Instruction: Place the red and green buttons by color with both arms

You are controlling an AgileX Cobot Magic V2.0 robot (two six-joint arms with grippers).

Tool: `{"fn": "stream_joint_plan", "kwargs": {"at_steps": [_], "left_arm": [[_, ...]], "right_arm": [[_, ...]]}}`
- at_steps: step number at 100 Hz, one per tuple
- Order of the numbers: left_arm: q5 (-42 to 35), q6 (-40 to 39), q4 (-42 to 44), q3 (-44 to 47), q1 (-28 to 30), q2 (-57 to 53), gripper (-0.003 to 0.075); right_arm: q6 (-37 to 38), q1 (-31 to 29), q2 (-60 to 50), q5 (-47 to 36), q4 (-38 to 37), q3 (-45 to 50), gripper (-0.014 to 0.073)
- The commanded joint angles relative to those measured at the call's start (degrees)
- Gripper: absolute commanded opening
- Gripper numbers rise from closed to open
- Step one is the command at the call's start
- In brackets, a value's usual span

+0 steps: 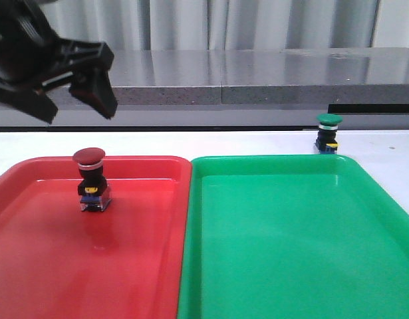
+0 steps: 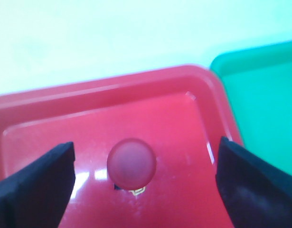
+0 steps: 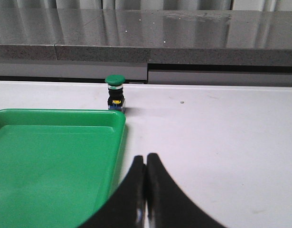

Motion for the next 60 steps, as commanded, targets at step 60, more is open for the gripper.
{"fn": "stream_joint_plan", "kwargs": {"at_steps": [60], "left_arm": [[-9.4,-0.5,8.0,21.2,11.9,-42.7,0.0568]], "right_arm": [[0.0,-0.4,-0.8,-4.8,-0.2,-0.9,-0.0060]]}}
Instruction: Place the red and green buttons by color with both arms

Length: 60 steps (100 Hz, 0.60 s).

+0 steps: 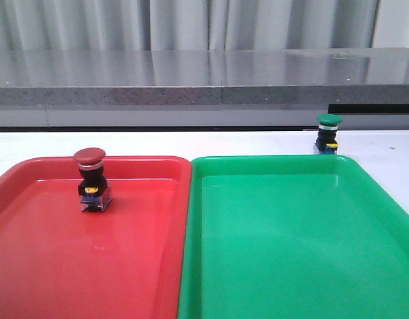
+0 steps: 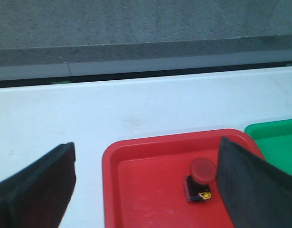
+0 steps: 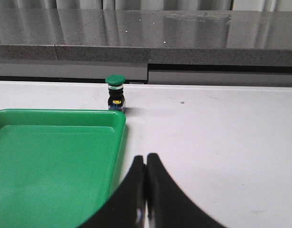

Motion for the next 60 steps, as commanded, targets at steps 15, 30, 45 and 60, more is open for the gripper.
{"fn": "stream_joint_plan", "kwargs": {"at_steps": [15,30,45,60], "left_arm": [[-4.4,-0.5,-2.6,12.0,2.3,-18.4,0.0568],[-0.5,-0.5,-6.6,19.2,2.3,-27.8,0.0568],[-0.3,-0.5,-7.3,23.8,2.3,-33.2,0.0567],[-1.8,-0.5,-7.3,24.5,2.3,-34.1,0.0556]], "right_arm": [[0.0,-0.4,-0.8,-4.8,-0.2,-0.9,-0.0060],[0.0,-0.4,-0.8,-4.8,-0.2,-0.9,-0.0060],[0.0,-0.4,-0.8,-4.8,-0.2,-0.9,-0.0060],[0.0,-0.4,-0.8,-4.7,-0.2,-0.9,-0.0060]]}}
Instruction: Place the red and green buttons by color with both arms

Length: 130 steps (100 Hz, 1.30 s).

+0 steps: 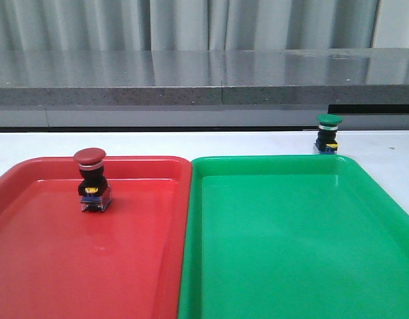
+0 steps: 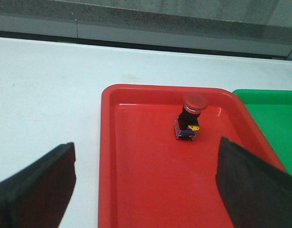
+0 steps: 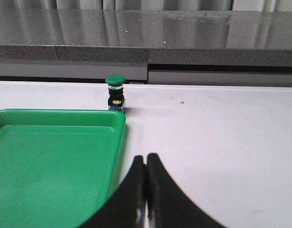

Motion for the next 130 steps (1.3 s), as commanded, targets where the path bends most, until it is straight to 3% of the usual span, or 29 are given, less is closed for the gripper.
{"fn": "stream_joint_plan", "kwargs": {"at_steps": [1,14,36,98,115,130], "left_arm": [[-5.4,-0.5,-0.8,-1.4,0.1,0.2,0.0553],[-5.4,-0.5,-0.8,-1.4,0.1,0.2,0.0406],[-5.4,-0.5,-0.8,-1.4,0.1,0.2,-0.0022],[-5.6,-0.3,-0.7,-1.4,0.1,0.2,-0.0019],[-10.2,-0.3,8.4,-0.1,0.4,-1.0,-0.0019],[-11.3,-0.3,9.3,3.5,3.9,-7.0,-0.0019]], "right_arm": [[0.0,-0.4,-0.8,-4.7,-0.2,-0.9,-0.0060],[0.0,-0.4,-0.8,-4.7,-0.2,-0.9,-0.0060],[0.0,-0.4,-0.8,-4.7,-0.2,-0.9,-0.0060],[0.0,-0.4,-0.8,-4.7,-0.2,-0.9,-0.0060],[0.0,-0.4,-0.8,-4.7,-0.2,-0.9,-0.0060],[0.0,-0.4,-0.8,-4.7,-0.2,-0.9,-0.0060]]}}
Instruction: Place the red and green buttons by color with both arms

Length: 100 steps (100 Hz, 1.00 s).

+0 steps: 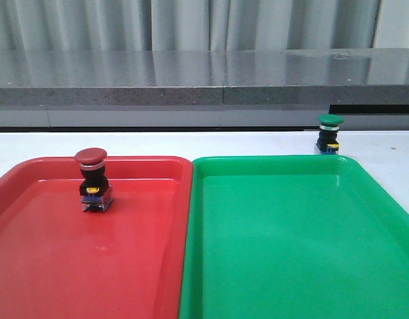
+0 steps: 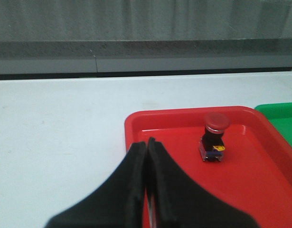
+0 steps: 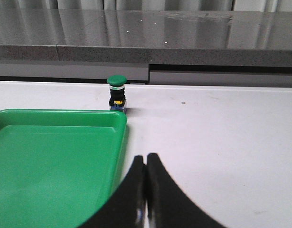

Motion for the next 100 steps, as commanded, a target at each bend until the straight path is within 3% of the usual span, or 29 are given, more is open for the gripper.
{"fn": "stream_joint_plan", "kwargs": {"at_steps": [1,31,47,100], "left_arm": [[-5.4,-0.3,0.9,0.8,2.2,-3.1,-0.0019],[-6.0,-0.3,3.1,9.1,5.1,-14.9,-0.0019],[-11.8,-0.3,3.8,12.6,5.1,-14.7,-0.0019],[-12.6,-0.3,4.2,12.6,5.1,-14.7,-0.0019]], "right_arm": [[0.0,-0.4,-0.8,-4.7,-0.2,-0.9,-0.0060],[0.0,-0.4,-0.8,-4.7,-0.2,-0.9,-0.0060],[0.0,-0.4,-0.8,-4.7,-0.2,-0.9,-0.0060],[0.0,-0.4,-0.8,-4.6,-0.2,-0.9,-0.0060]]}}
